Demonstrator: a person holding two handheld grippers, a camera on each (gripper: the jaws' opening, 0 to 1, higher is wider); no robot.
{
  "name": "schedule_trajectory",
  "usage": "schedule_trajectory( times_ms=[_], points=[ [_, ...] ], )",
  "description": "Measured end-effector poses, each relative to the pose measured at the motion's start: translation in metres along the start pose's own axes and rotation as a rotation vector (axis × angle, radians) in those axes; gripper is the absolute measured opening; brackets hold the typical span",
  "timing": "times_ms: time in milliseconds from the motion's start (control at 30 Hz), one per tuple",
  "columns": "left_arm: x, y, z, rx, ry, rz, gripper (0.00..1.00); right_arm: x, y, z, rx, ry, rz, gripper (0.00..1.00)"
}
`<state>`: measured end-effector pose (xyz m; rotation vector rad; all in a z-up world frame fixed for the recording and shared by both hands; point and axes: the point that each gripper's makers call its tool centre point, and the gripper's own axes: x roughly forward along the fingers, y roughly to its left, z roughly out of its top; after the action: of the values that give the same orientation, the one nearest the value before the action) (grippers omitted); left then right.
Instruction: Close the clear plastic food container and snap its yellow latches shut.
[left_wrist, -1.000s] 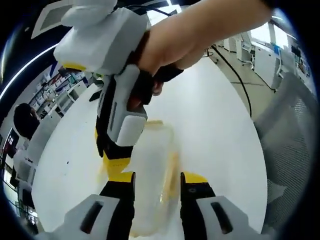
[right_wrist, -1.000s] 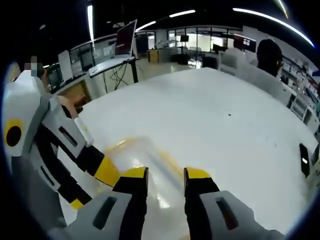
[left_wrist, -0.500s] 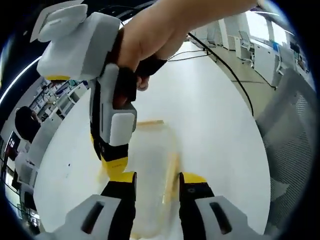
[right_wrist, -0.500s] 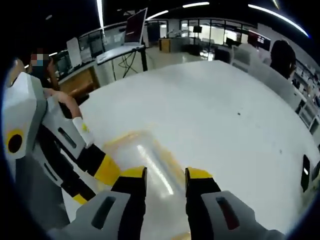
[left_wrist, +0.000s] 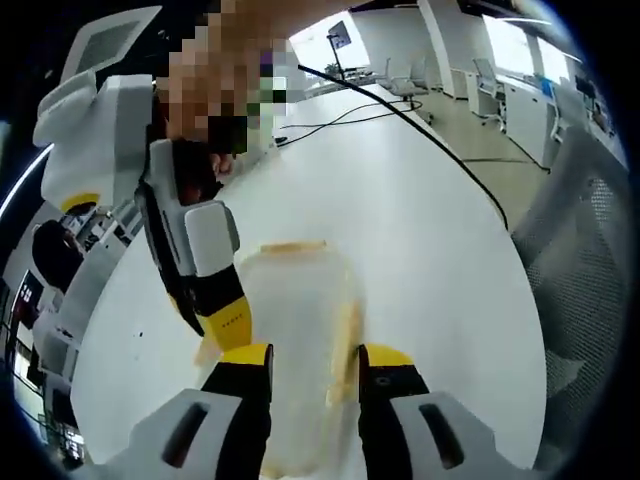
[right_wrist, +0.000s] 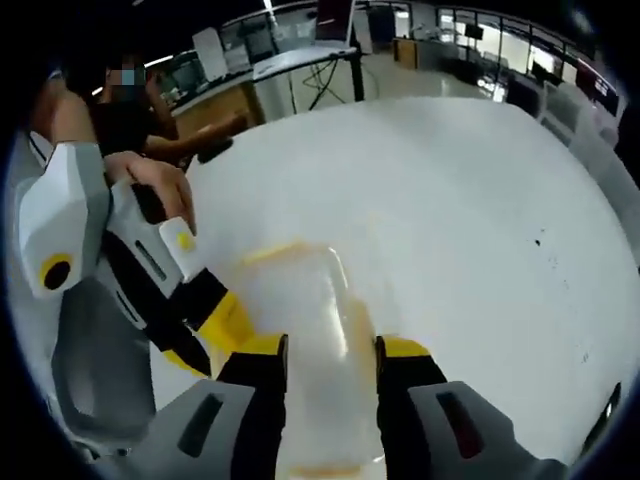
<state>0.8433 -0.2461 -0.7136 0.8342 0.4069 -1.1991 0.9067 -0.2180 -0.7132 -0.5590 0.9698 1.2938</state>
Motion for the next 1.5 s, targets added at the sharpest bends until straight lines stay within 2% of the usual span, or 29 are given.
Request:
schedule_trajectory(
  times_ms=[233,400,700,1100,1500],
  points=[
    [-0.0005,0.0012,-0.0007,0.007,0.014,-0.010,0.27,-0.0005,0.0003,-0.0025,-0.053,0.059,0.063,0.31],
    [-0.0008,-0.0035,-0.0004,0.033,0.028,-0.025,0.28,0.0016,0.0046,-0.0049,-0.058,0.088,0.125,0.31],
    [-0.0004,-0.0027,-0.0011,0.051,0.034,-0.040,0.29,0.0033,0.0047,-0.0060,-0.046,0.117,0.181,0.32],
    [0.0007,-0.0020,-0.0015,0.044,0.047,-0.043,0.28,0.0039,0.0020,-0.0086,-0.039,0.132,0.207,0.32],
    [0.0027,-0.0052,-0.0009,0.107,0.109,-0.038,0.25,0.0064,-0.0023,-0.0099,-0.012,0.121,0.211,0.31]
  ],
)
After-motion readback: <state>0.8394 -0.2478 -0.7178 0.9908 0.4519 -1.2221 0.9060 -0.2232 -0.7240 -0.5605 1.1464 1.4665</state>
